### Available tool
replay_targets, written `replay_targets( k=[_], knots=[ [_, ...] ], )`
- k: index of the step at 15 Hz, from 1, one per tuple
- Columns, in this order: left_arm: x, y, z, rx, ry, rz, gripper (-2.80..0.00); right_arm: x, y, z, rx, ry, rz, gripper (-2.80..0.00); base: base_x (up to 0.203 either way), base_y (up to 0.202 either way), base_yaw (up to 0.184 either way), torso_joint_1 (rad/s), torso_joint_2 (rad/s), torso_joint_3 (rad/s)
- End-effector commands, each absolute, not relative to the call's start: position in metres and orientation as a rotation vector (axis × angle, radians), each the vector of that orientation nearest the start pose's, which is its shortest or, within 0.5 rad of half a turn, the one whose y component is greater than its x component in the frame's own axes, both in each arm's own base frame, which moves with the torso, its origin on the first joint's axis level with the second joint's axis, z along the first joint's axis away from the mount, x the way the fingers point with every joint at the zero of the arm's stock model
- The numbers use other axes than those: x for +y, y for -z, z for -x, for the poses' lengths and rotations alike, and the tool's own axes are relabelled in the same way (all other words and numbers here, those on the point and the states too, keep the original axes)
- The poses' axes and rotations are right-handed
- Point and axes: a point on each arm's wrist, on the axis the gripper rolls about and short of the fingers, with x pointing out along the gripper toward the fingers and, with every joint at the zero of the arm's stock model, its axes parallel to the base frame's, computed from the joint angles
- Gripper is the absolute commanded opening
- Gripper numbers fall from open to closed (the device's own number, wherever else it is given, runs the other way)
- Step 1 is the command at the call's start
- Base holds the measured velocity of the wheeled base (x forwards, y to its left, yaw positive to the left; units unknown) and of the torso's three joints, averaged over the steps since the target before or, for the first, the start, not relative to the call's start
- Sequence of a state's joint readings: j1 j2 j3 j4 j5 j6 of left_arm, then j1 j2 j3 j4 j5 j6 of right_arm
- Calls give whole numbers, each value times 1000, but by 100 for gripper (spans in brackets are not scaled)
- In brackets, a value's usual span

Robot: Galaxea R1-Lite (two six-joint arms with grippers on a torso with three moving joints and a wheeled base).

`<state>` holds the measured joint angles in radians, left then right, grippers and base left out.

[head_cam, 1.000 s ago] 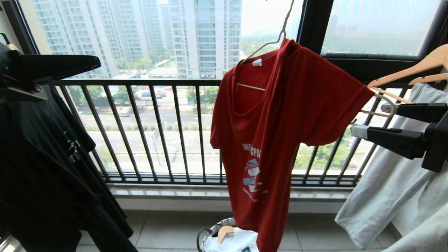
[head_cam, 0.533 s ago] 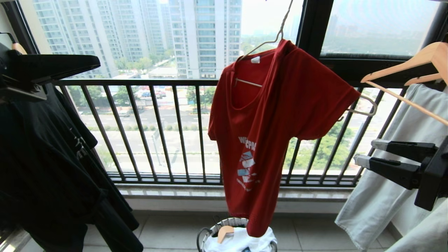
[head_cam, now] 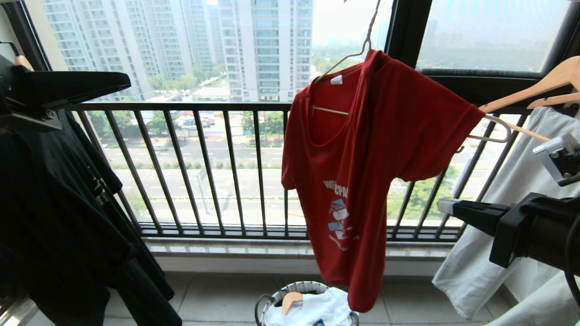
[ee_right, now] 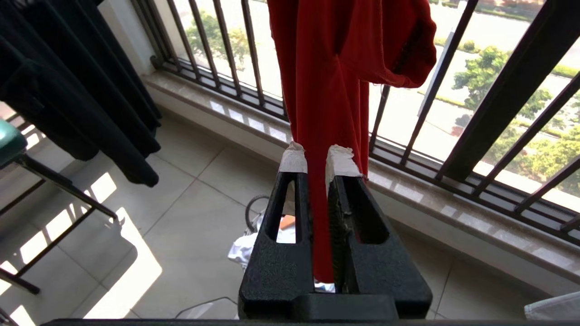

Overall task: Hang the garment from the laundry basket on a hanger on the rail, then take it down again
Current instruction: Hang the clothes rack on the clothesline

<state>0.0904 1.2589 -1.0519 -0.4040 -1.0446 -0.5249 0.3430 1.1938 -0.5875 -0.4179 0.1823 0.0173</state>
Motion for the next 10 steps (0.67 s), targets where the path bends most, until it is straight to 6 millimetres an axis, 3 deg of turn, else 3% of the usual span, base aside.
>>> replay_targets(
  k=[1, 4, 10],
  knots=[
    [-3, -342, -185, 82, 975, 373, -280, 66, -215, -173, 201, -524, -2, 0, 0, 0, 0, 0, 0, 0],
    [-3, -342, -184, 81, 976, 374, -280, 70, -214, -184, 183, -525, -3, 0, 0, 0, 0, 0, 0, 0],
    [-3, -341, -186, 85, 974, 376, -280, 89, -210, -237, 88, -518, -5, 0, 0, 0, 0, 0, 0, 0]
  ],
)
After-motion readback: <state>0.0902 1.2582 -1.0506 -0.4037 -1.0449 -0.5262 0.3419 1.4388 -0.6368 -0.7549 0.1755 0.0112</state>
